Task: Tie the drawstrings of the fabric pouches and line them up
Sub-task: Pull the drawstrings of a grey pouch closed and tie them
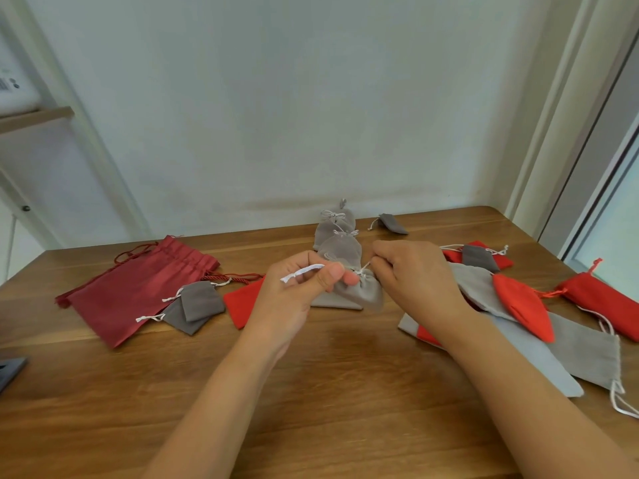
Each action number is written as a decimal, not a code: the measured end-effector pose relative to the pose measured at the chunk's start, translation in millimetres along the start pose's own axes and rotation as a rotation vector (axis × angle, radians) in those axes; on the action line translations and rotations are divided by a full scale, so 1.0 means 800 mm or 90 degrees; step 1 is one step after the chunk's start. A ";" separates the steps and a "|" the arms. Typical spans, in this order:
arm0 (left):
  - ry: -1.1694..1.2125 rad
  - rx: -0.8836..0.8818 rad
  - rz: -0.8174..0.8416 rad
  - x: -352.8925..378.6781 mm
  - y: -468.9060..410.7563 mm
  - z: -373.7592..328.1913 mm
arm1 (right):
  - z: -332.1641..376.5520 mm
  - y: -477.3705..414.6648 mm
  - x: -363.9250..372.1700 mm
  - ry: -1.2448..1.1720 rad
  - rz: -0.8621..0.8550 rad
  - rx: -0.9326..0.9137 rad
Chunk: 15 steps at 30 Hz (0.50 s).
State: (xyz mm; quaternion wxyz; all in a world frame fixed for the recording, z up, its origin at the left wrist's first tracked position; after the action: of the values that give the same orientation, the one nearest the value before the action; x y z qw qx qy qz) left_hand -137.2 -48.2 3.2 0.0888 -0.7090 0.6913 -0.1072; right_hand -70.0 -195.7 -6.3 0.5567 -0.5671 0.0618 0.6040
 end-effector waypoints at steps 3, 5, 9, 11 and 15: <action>-0.028 -0.034 -0.036 -0.011 -0.005 0.007 | 0.006 0.004 -0.003 -0.097 0.008 0.000; -0.025 -0.081 -0.063 -0.019 -0.007 0.013 | 0.010 0.007 -0.003 -0.205 0.041 -0.016; -0.126 -0.139 -0.057 -0.029 -0.010 0.022 | 0.023 0.012 -0.001 -0.401 0.149 -0.019; -0.174 -0.154 -0.007 -0.028 -0.010 0.025 | 0.030 0.014 -0.001 -0.452 0.186 -0.045; -0.198 -0.158 0.085 -0.023 -0.006 0.025 | 0.035 0.013 -0.003 -0.474 0.169 -0.083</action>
State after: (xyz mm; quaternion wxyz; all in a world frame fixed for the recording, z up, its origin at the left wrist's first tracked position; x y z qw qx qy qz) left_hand -127.4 -30.2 -14.8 0.1132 -0.6751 0.7227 0.0956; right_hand -95.5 -181.4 -1.0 0.4205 -0.3307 -0.1100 0.8377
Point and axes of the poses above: each hand's wrist, its own y-axis away from the middle knuckle, its own x-axis out of the palm, z = x × y, the point moved 3 cm from there along -y, towards the middle knuckle, and after that the axes turned 1 degree about -y, right-handed, at the moved point
